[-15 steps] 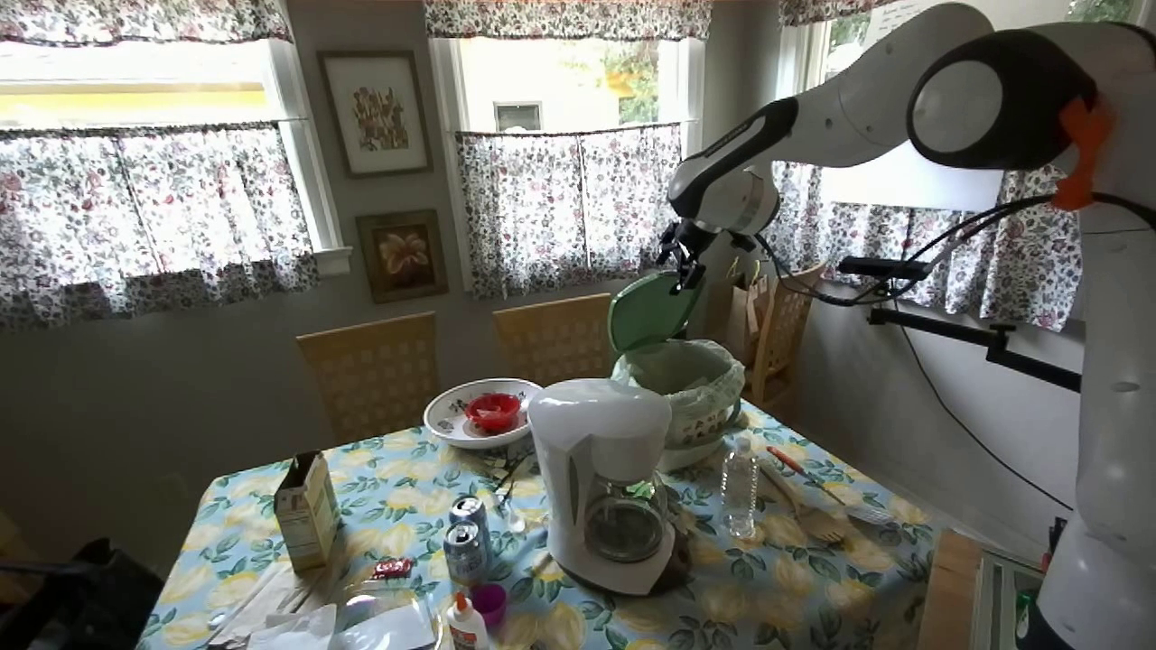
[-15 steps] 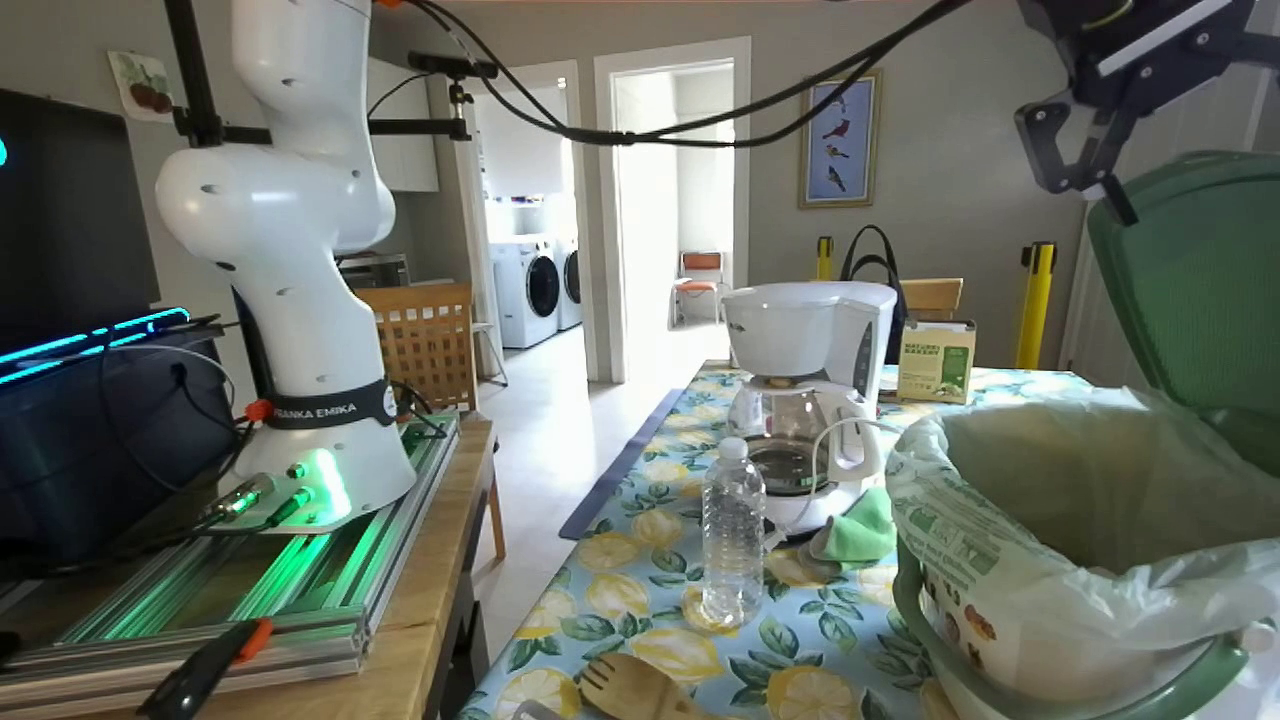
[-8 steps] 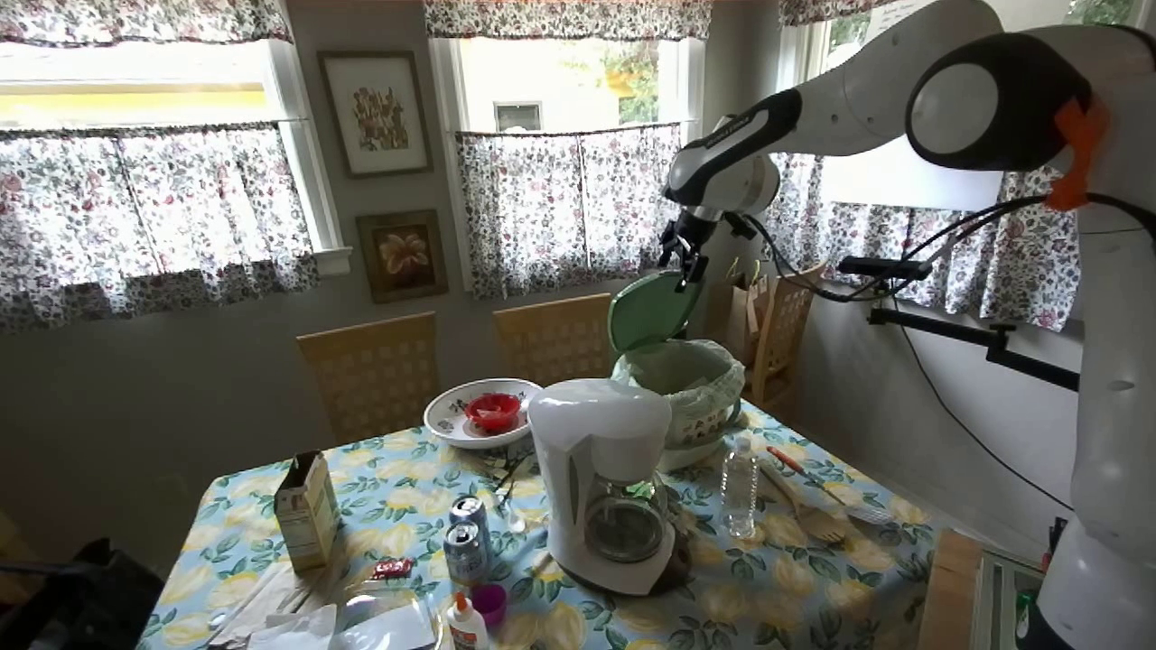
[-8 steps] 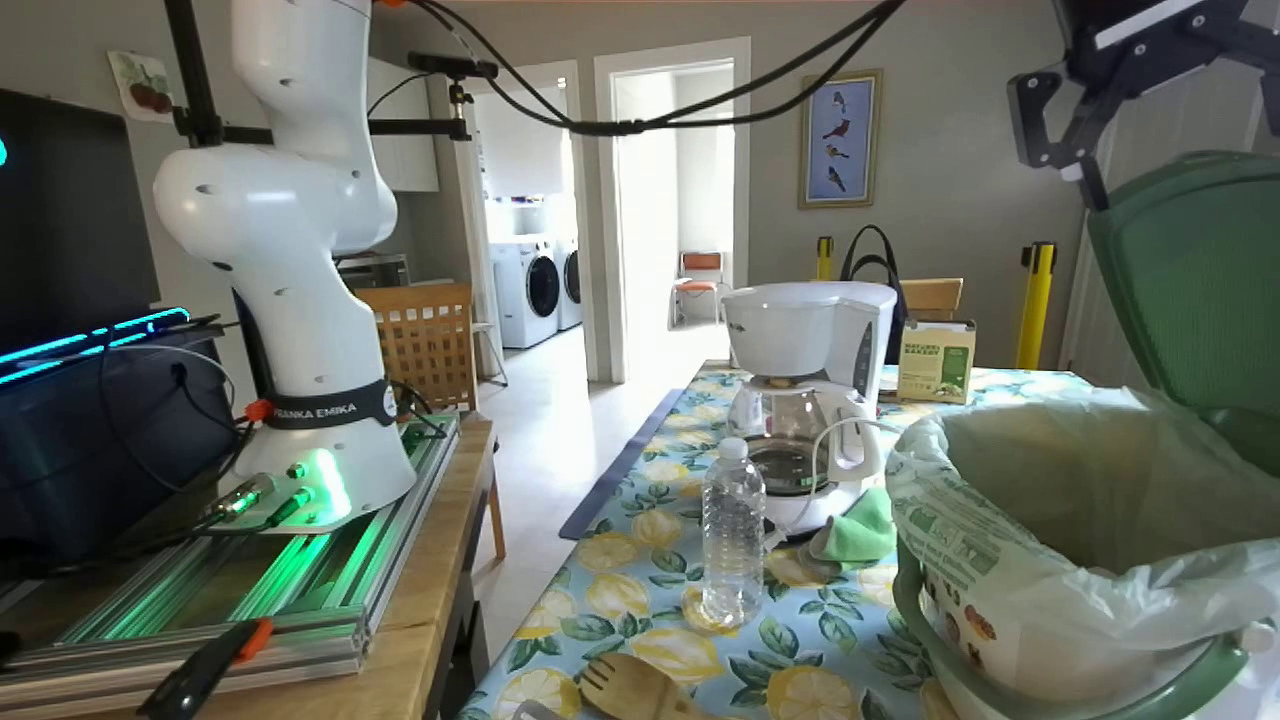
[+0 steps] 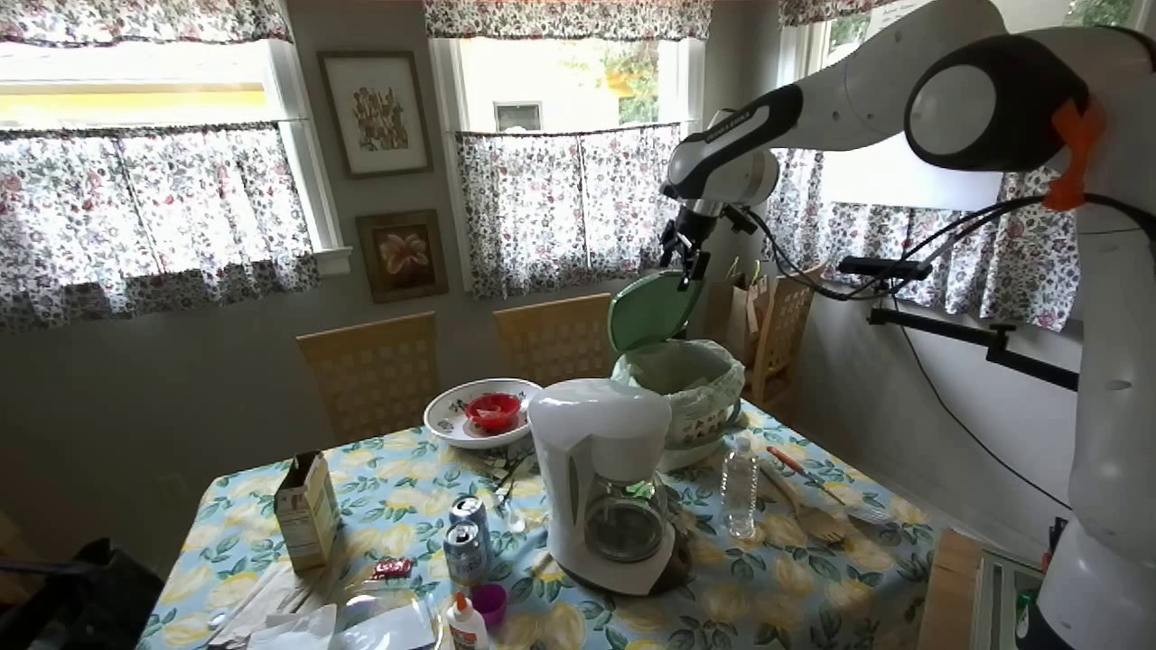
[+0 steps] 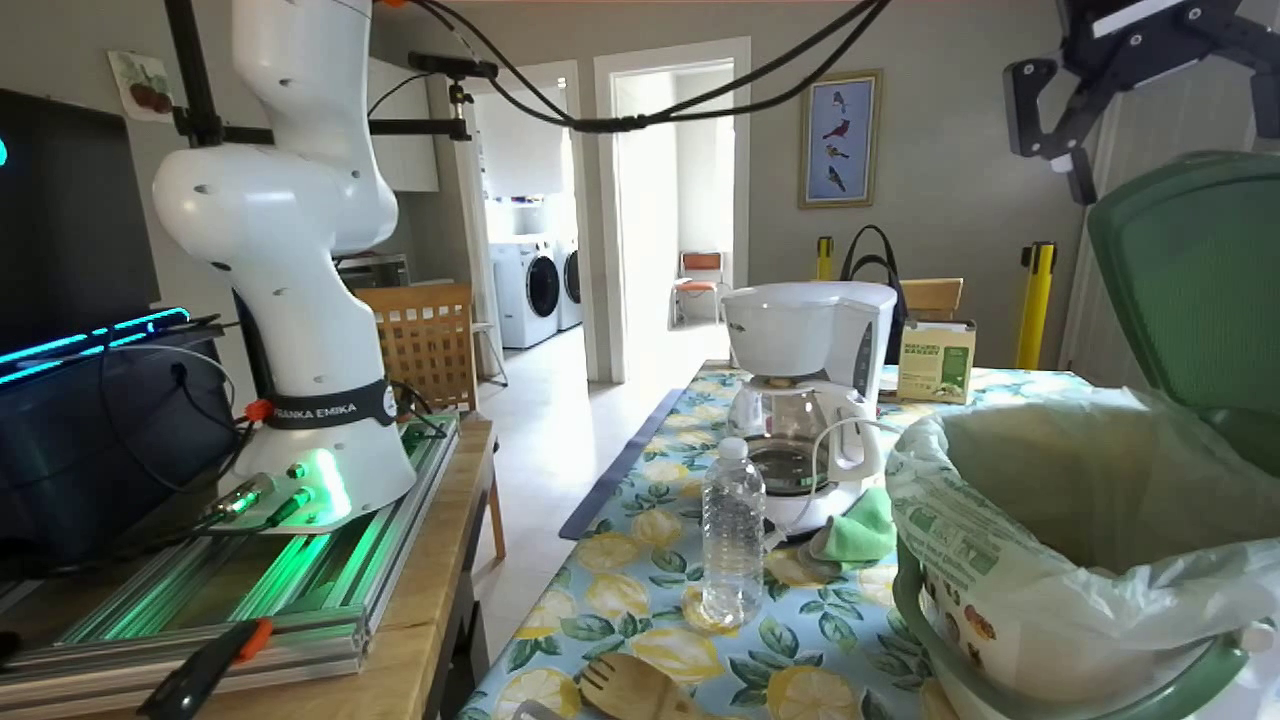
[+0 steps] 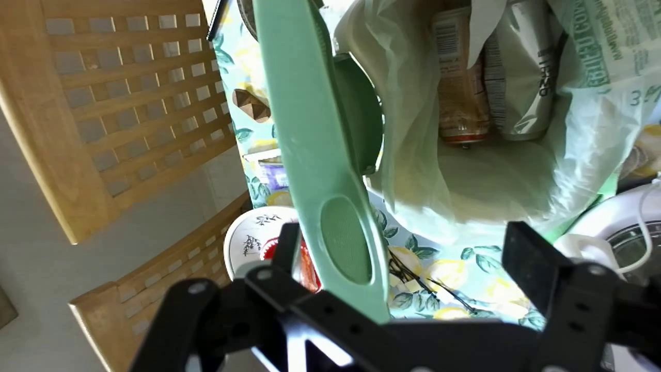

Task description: Put the two metal cans into the bin

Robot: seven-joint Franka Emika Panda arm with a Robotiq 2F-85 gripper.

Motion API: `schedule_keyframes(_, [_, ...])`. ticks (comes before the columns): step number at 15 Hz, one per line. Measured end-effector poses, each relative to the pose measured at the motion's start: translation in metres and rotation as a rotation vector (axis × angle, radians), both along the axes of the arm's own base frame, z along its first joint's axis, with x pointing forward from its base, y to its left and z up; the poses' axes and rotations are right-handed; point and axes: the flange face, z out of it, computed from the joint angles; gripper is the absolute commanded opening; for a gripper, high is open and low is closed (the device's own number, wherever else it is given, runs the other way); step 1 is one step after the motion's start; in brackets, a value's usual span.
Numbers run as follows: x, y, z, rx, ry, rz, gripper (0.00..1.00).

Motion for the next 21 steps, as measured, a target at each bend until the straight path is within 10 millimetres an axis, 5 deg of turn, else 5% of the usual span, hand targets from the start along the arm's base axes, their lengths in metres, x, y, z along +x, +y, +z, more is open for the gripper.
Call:
schedule_keyframes(10, [0.012,0.002,-0.01,-0.033,-0.048,0.021,1.0])
schedule_keyframes(15, [0.01,-0.002,-0.036,-0.007,0.038,0.019,1.0])
schedule_keyframes(21, [0.004,0.001,-0.035,0.003,0.16,0.024,1.0])
